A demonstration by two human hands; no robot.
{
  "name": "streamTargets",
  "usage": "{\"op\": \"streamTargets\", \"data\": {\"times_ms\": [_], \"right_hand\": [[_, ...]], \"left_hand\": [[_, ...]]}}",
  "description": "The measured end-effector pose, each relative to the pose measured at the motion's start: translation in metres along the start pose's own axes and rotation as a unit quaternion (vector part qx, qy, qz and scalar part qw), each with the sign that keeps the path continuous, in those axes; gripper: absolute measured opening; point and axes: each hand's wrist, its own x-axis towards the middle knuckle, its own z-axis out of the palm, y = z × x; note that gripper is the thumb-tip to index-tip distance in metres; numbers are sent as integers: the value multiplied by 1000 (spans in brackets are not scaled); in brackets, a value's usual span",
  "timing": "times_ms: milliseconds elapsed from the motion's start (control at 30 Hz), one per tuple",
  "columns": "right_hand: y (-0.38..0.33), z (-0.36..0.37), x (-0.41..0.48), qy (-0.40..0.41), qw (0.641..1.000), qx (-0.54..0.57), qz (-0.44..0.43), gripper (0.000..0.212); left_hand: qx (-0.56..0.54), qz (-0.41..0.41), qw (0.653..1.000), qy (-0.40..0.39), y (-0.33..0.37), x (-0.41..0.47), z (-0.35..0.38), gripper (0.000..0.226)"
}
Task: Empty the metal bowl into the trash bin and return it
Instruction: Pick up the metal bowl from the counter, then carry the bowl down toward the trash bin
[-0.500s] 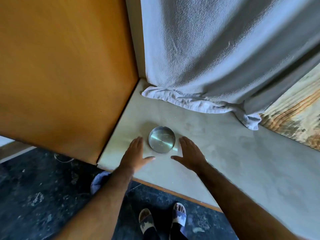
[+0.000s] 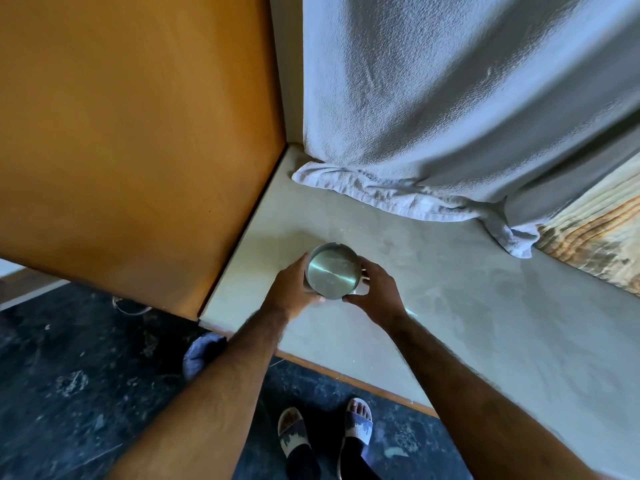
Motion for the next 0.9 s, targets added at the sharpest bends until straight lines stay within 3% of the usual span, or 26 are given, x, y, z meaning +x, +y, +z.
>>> {"op": "streamTargets", "data": {"times_ms": [500, 900], "right_hand": [[-47, -2, -68, 31, 996, -23, -75, 90], [-60, 43, -135, 5, 989, -52, -138, 74]], "left_hand": [[-87, 54, 995, 5, -3, -65, -47, 100], [4, 22, 995, 100, -37, -173, -51, 93]]}}
